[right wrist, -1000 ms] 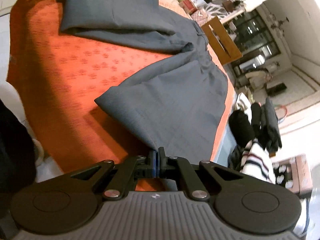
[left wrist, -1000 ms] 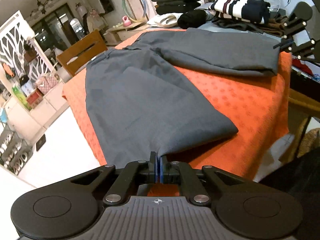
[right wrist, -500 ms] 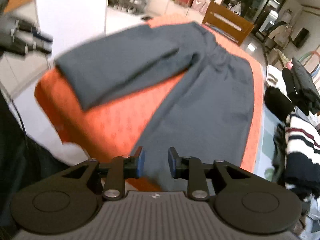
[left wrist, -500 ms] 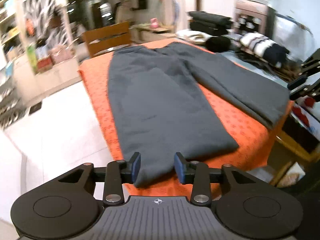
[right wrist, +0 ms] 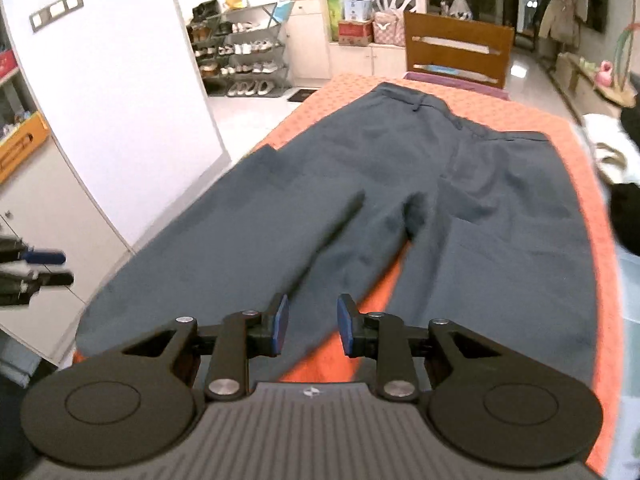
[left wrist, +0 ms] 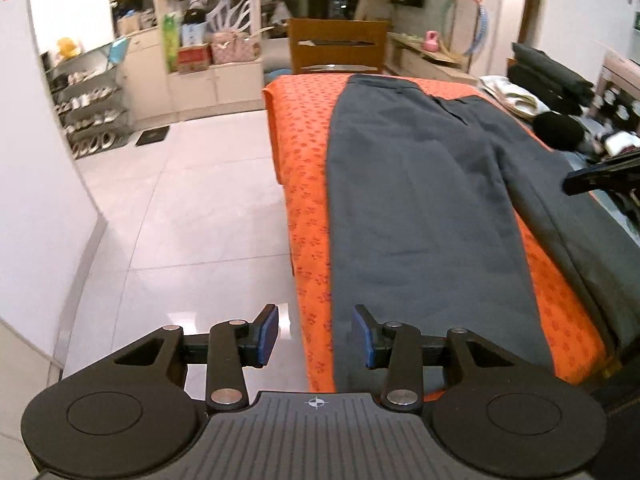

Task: Fold clothes
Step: 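Pull the trouser hems straight and open both grippers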

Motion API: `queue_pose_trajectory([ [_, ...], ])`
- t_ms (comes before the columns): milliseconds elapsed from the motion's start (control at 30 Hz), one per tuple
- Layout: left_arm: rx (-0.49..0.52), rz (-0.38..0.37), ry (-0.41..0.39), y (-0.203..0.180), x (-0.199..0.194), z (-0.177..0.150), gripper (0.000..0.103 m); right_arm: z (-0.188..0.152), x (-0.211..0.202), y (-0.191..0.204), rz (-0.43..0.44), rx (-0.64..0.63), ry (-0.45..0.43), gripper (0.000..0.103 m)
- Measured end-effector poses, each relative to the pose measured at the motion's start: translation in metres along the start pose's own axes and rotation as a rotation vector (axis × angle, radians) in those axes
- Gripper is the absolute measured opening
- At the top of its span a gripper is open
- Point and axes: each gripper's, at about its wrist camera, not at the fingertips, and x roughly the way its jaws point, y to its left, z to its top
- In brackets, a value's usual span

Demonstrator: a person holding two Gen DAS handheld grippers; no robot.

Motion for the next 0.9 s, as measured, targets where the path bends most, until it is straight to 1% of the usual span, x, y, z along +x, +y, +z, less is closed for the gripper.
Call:
queue_pose_trajectory([
  [167, -0.029, 0.018, 0.017, -0.003, 0.002, 0.004, 0.043, 0.020, 0.053, -0.024, 0.075, 0.165, 0.000, 0.037],
  [233, -0.044, 0.026, 0.026, -0.006, 0.003, 0.004, 0.043, 0.026, 0.075, -0.028, 0.079, 0.205, 0.007, 0.041],
  [333, -0.061, 0.045, 0.046, -0.009, 0.004, 0.002, 0.043, 0.035, 0.109, -0.035, 0.082, 0.262, 0.021, 0.041],
  [400, -0.072, 0.060, 0.056, -0.011, 0.004, 0.001, 0.043, 0.038, 0.130, -0.037, 0.076, 0.279, 0.050, 0.040],
  [433, -0.079, 0.068, 0.059, -0.012, 0.003, 0.000, 0.043, 0.039, 0.137, -0.038, 0.078, 0.291, 0.063, 0.030],
  [500, -0.091, 0.082, 0.062, -0.013, 0.002, -0.001, 0.043, 0.037, 0.145, -0.040, 0.096, 0.330, 0.072, 0.002],
  [600, -0.106, 0.094, 0.063, -0.012, 0.000, -0.001, 0.043, 0.034, 0.139, -0.043, 0.106, 0.350, 0.046, 0.002],
  [700, -0.097, 0.086, 0.065, -0.011, -0.001, 0.000, 0.043, 0.030, 0.118, -0.042, 0.065, 0.357, 0.018, 0.002],
  [767, -0.077, 0.074, 0.063, -0.010, 0.002, 0.002, 0.043, 0.026, 0.109, -0.042, 0.019, 0.356, 0.001, 0.002],
  [800, -0.068, 0.065, 0.062, -0.009, 0.003, 0.004, 0.043, 0.023, 0.106, -0.042, -0.005, 0.344, -0.011, 0.004],
  [867, -0.047, 0.042, 0.063, -0.007, 0.005, 0.005, 0.043, 0.018, 0.105, -0.040, -0.055, 0.322, -0.011, 0.022],
  [900, -0.035, 0.031, 0.066, -0.007, 0.007, 0.005, 0.044, 0.017, 0.106, -0.038, -0.074, 0.309, -0.005, 0.034],
])
